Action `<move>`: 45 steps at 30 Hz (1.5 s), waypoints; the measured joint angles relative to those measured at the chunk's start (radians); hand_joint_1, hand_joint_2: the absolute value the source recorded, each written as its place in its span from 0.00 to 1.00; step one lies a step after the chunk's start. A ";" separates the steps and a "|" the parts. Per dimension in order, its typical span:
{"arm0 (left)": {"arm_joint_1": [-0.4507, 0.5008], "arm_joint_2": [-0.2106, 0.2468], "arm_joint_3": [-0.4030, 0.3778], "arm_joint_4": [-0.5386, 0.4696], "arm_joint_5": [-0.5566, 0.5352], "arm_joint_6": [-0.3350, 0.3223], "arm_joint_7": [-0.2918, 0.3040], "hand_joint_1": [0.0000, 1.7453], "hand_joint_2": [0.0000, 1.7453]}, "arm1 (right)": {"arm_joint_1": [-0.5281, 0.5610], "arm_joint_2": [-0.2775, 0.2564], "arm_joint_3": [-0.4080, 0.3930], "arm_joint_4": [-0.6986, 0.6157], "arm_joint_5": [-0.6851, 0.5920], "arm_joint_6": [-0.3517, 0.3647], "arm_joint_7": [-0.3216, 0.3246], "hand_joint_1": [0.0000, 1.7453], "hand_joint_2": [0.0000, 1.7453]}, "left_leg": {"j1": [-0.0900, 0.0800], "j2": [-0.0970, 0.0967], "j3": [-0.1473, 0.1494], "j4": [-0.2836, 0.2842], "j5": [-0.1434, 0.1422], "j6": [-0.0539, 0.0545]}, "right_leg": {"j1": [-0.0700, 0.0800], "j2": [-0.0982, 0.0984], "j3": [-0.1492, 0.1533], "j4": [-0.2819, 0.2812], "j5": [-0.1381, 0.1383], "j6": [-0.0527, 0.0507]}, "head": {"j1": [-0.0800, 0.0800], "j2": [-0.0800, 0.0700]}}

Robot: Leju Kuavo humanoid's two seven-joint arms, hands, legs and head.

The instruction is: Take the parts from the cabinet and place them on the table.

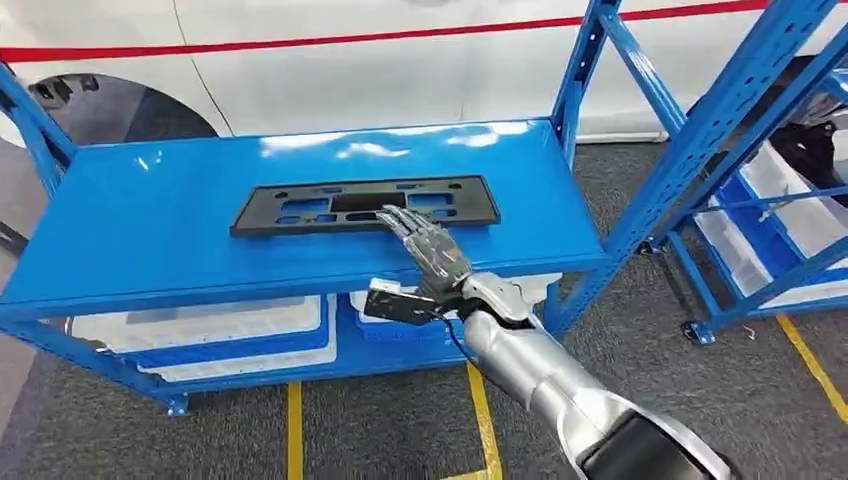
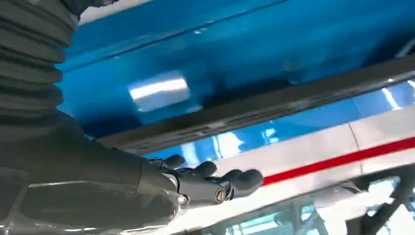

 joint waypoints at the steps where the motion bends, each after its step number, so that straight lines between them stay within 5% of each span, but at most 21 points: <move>1: -0.003 0.006 0.000 0.000 0.000 0.002 -0.001 0.00 0.00 | 0.004 0.002 0.000 -0.006 0.002 -0.001 0.000 0.00 0.00 | 0.002 0.002 0.004 0.002 -0.011 -0.003 | -0.016 -0.003 0.019 -0.016 0.000 0.005 | 0.001 0.000; 2: -0.001 0.001 -0.001 0.002 0.000 0.000 -0.002 0.00 0.00 | 0.004 0.000 0.000 -0.006 0.003 -0.005 -0.002 0.00 0.00 | 0.002 0.002 -0.010 0.037 -0.021 -0.014 | -0.018 0.001 0.030 -0.027 -0.002 0.004 | -0.005 0.000; 5: -0.001 0.002 -0.003 0.002 0.000 0.003 -0.010 0.00 0.00 | 0.010 0.001 -0.001 -0.008 0.008 -0.009 -0.001 0.00 0.00 | 0.020 0.000 -0.157 0.271 -0.097 -0.038 | -0.025 0.000 0.047 -0.030 -0.017 0.006 | -0.008 0.000; 6: 0.000 0.002 -0.005 0.002 0.000 0.003 -0.013 0.00 0.00 | 0.019 -0.001 -0.001 -0.008 0.010 -0.010 -0.001 0.00 0.00 | 0.026 0.000 -0.191 0.312 -0.092 -0.045 | -0.027 -0.001 0.055 -0.030 -0.024 0.010 | -0.007 0.000; 8: 0.005 0.002 -0.006 0.002 -0.006 0.003 -0.016 0.00 0.00 | 0.033 -0.006 -0.003 -0.009 0.018 -0.011 -0.001 0.00 0.00 | 0.036 0.001 -0.191 0.252 -0.006 -0.057 | -0.033 0.000 0.077 -0.027 -0.041 0.020 | -0.007 0.000; 10: 0.009 0.004 -0.006 0.002 -0.006 0.003 -0.018 0.00 0.00 | 0.035 -0.010 -0.005 -0.013 0.020 -0.011 -0.001 0.00 0.00 | 0.045 0.004 -0.130 0.072 0.122 -0.066 | -0.042 0.001 0.101 -0.019 -0.064 0.034 | -0.008 0.000; 11: 0.011 0.003 -0.007 0.005 -0.006 0.003 -0.018 0.00 0.00 | 0.035 -0.013 -0.006 -0.015 0.021 -0.012 -0.001 0.00 0.00 | 0.039 0.002 -0.113 0.051 0.105 -0.068 | -0.038 0.002 0.102 -0.018 -0.073 0.043 | -0.007 0.000; 17: 0.006 0.004 -0.008 0.006 -0.006 0.003 -0.021 0.00 0.00 | 0.036 -0.018 -0.011 -0.028 0.021 -0.013 -0.002 0.00 0.00 | 0.035 0.001 -0.073 0.012 0.073 -0.007 | -0.037 0.000 0.091 0.038 -0.095 0.067 | -0.005 0.000; 21: 0.007 0.004 -0.009 0.006 -0.006 0.003 -0.021 0.00 0.00 | 0.045 -0.026 -0.011 -0.030 0.021 -0.013 -0.002 0.00 0.00 | 0.025 -0.003 -0.052 0.013 0.049 0.012 | -0.032 -0.002 -0.095 0.311 -0.185 0.069 | -0.005 0.000; 24: 0.009 0.004 -0.010 0.006 -0.006 0.003 -0.021 0.00 0.00 | 0.050 -0.029 -0.011 -0.030 0.021 -0.013 -0.002 0.00 0.00 | 0.012 -0.008 -0.012 0.012 0.021 0.012 | -0.020 -0.002 -0.092 0.191 -0.065 0.044 | -0.005 0.000; 26: 0.015 -0.002 -0.013 0.008 -0.006 0.002 -0.021 0.00 0.00 | 0.050 -0.032 -0.011 -0.030 0.021 -0.014 -0.002 0.00 0.00 | 0.012 -0.007 0.006 0.009 -0.001 0.011 | 0.004 -0.003 -0.048 0.029 0.050 -0.002 | -0.006 0.000; 29: 0.006 0.000 -0.016 0.010 -0.006 0.000 -0.025 0.00 0.00 | 0.053 -0.040 -0.015 -0.035 0.021 -0.019 -0.003 0.00 0.00 | 0.017 -0.008 0.020 0.001 -0.002 -0.005 | 0.010 0.001 -0.042 -0.005 0.038 -0.002 | -0.015 0.000; 30: 0.006 0.000 -0.016 0.010 -0.006 0.000 -0.026 0.00 0.00 | 0.053 -0.045 -0.021 -0.035 0.022 -0.019 -0.003 0.00 1.00 | 0.015 -0.007 0.022 0.004 0.010 -0.016 | 0.009 0.000 -0.027 -0.014 0.036 -0.007 | -0.014 0.000; 33: 0.005 0.002 -0.017 0.010 -0.005 -0.003 -0.026 0.00 0.00 | 0.050 -0.045 -0.027 -0.043 0.025 -0.023 -0.006 0.00 1.00 | 0.017 -0.006 -0.046 0.146 0.025 -0.025 | -0.012 0.002 0.031 -0.053 0.028 -0.009 | -0.018 0.000; 35: 0.004 0.003 -0.017 0.010 -0.002 -0.003 -0.025 0.00 0.00 | 0.053 -0.045 -0.027 -0.044 0.030 -0.021 0.000 0.00 1.00 | 0.024 -0.006 -0.138 0.264 -0.037 -0.041 | -0.017 0.001 0.049 -0.054 0.010 -0.001 | -0.018 0.000; 37: 0.006 0.006 -0.017 0.010 0.000 -0.003 -0.025 0.00 0.00 | 0.061 -0.045 -0.029 -0.044 0.038 -0.018 0.009 0.00 1.00 | 0.032 -0.005 -0.189 0.296 -0.088 -0.049 | -0.024 0.001 0.070 -0.053 -0.009 0.008 | -0.018 0.000; 39: 0.009 0.008 -0.017 0.011 0.000 -0.003 -0.026 0.00 0.00 | 0.063 -0.045 -0.029 -0.044 0.042 -0.018 0.011 0.00 1.00 | 0.042 -0.004 -0.175 0.193 -0.015 -0.059 | -0.033 0.004 0.095 -0.046 -0.033 0.020 | -0.018 0.000; 41: 0.013 0.010 -0.017 0.011 -0.002 -0.003 -0.029 0.00 0.00 | 0.063 -0.045 -0.030 -0.044 0.046 -0.020 0.016 0.00 1.00 | 0.054 -0.002 -0.137 0.032 0.136 -0.079 | -0.038 0.006 0.111 -0.030 -0.058 0.036 | -0.017 0.000; 42: 0.015 0.010 -0.018 0.013 -0.003 -0.003 -0.032 0.00 0.00 | 0.064 -0.046 -0.031 -0.044 0.057 -0.025 0.022 0.00 1.00 | 0.048 -0.004 -0.148 0.019 0.118 -0.075 | -0.036 0.008 0.112 -0.012 -0.070 0.044 | -0.018 0.000; 44: 0.010 0.010 -0.018 0.013 0.002 -0.003 -0.040 0.00 0.00 | 0.066 -0.047 -0.032 -0.045 0.092 -0.040 0.040 0.00 1.00 | 0.045 -0.007 -0.148 0.028 0.129 -0.041 | -0.029 0.008 0.098 -0.013 -0.079 0.058 | -0.018 0.000; 45: 0.012 0.011 -0.018 0.013 0.003 -0.003 -0.041 0.00 0.00 | 0.067 -0.049 -0.033 -0.045 0.112 -0.053 0.051 0.00 1.00 | 0.052 -0.006 -0.148 0.025 0.131 -0.044 | -0.030 0.008 0.102 -0.007 -0.090 0.049 | -0.016 0.000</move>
